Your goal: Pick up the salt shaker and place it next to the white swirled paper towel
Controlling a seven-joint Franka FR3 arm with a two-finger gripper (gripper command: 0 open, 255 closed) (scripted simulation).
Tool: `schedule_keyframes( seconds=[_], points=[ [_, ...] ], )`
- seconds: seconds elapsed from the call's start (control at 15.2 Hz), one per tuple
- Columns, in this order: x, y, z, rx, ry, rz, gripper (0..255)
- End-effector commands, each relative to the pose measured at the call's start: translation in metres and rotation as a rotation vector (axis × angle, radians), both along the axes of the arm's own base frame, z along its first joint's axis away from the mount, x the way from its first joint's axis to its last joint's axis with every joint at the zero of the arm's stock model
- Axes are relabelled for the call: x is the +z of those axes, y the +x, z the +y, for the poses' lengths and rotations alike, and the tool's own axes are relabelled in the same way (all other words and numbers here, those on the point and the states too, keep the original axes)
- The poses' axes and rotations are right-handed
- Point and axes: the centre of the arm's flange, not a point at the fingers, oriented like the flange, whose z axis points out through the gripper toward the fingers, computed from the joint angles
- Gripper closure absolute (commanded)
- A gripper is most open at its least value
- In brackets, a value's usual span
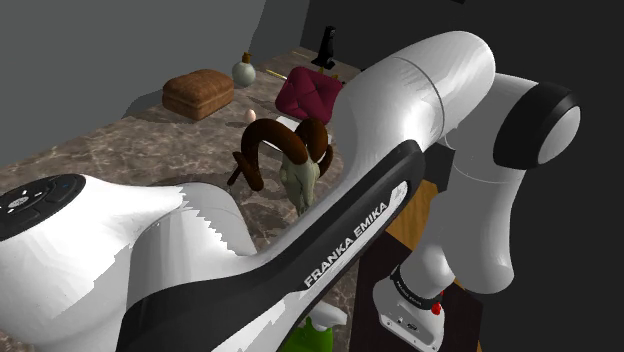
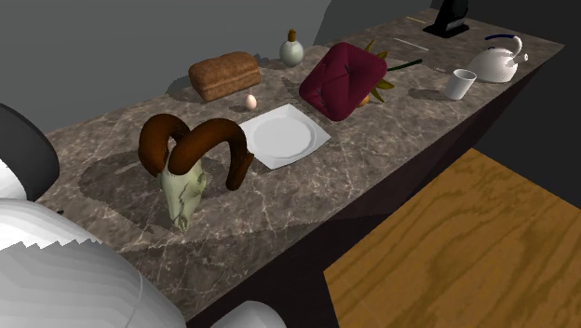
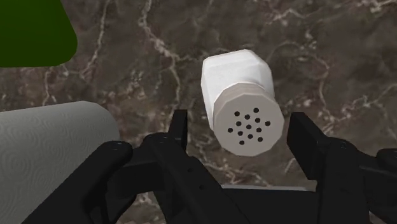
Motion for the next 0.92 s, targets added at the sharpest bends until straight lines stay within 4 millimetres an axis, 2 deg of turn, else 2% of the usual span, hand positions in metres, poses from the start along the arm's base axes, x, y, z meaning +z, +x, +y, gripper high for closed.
schedule_keyframes(
  seconds=[0.0, 0.26, 0.53, 0.86],
  points=[
    [0.000, 0.000, 0.000, 0.000, 0.000, 0.000, 0],
    [0.000, 0.000, 0.000, 0.000, 0.000, 0.000, 0],
    [0.048, 0.013, 0.004, 0.000, 0.000, 0.000, 0],
    [0.048, 0.013, 0.004, 0.000, 0.000, 0.000, 0]
  ],
)
